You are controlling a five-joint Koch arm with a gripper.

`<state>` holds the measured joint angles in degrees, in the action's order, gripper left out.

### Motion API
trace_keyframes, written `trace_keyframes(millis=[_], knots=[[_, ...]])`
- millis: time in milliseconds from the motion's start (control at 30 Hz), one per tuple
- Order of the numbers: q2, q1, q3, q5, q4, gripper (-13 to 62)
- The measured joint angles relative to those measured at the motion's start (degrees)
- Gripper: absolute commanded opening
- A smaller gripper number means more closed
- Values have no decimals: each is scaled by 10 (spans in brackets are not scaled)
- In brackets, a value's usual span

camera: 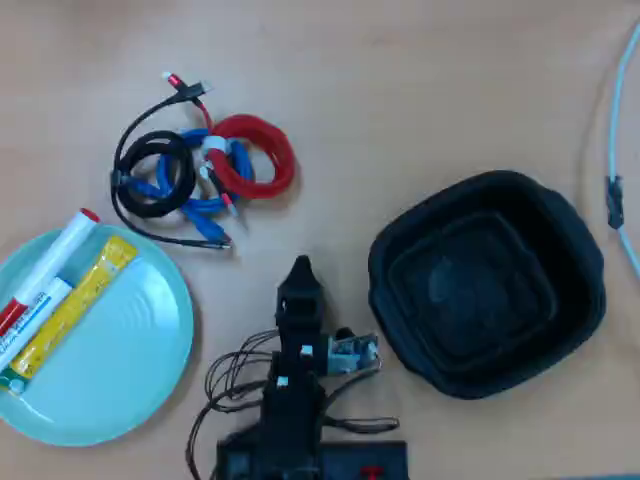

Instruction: Put a black charging cable in a black bowl and put a red charging cable in a green bowl

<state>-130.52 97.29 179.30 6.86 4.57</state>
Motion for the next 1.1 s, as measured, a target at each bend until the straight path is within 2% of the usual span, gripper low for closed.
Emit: trace_keyframes(millis=[33,67,267,300,367,800,1100], knots=[[11,-11,-19,1,-23,288],[46,-43,-106,3,-100,288],[433,-85,-705,4,-838,288],[488,-85,-786,3,-890,288],[528,-85,-897,4,-908,288],[529,-115,-913,14,-910,290],[528,-163,-966,111,-910,290]])
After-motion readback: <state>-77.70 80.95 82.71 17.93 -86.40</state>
